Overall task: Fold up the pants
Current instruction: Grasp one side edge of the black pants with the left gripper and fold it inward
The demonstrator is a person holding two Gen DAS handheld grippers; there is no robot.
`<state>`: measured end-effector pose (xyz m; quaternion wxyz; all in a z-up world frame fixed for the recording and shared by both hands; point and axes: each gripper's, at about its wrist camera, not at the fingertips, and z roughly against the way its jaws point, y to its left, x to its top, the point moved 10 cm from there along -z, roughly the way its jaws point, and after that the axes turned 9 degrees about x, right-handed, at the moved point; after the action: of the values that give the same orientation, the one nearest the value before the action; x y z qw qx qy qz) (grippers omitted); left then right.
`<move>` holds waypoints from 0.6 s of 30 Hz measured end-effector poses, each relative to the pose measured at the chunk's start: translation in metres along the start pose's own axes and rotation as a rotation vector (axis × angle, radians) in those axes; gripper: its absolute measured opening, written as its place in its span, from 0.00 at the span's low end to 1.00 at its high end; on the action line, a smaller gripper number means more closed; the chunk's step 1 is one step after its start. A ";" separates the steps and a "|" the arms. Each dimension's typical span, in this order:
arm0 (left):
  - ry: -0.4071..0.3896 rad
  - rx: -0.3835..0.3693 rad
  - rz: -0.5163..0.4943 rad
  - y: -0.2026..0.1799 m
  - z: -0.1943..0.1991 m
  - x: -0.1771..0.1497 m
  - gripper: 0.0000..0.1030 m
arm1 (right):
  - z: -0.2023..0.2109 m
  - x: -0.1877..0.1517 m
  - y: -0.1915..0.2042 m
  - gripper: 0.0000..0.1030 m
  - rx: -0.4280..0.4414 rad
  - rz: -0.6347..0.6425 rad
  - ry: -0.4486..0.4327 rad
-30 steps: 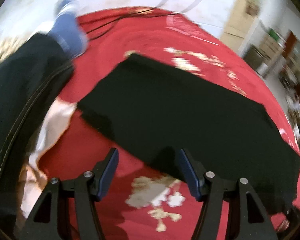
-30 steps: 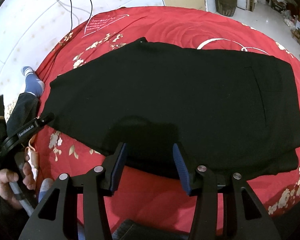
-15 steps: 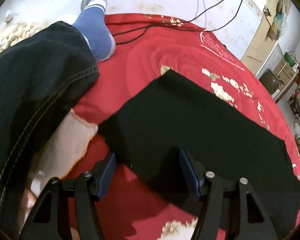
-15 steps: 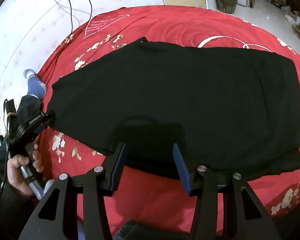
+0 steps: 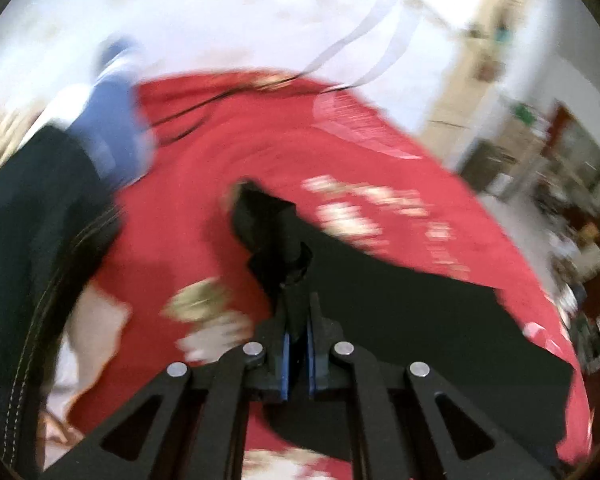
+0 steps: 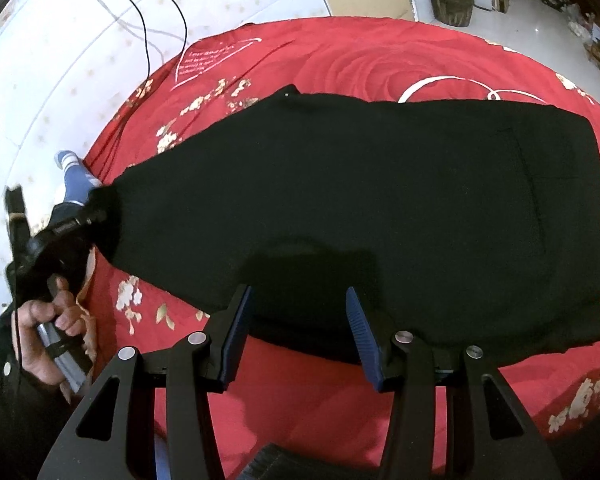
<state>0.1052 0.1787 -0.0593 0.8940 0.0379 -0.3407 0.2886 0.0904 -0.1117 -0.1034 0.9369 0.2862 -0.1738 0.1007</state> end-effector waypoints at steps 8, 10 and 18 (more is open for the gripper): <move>-0.028 -0.320 -0.376 -0.147 0.050 -0.037 0.07 | 0.019 0.016 -0.011 0.47 -0.011 -0.032 -0.048; 0.012 -0.367 -0.449 -0.170 0.049 -0.061 0.07 | 0.025 0.021 -0.016 0.47 -0.016 -0.041 -0.062; 0.200 -0.404 -0.573 -0.187 0.017 -0.133 0.08 | 0.028 0.027 -0.040 0.47 0.009 -0.149 -0.077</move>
<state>0.1167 -0.0464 -0.1067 0.9568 -0.0741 -0.2775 -0.0444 0.1197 -0.1577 -0.0914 0.9331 0.3063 -0.1872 0.0204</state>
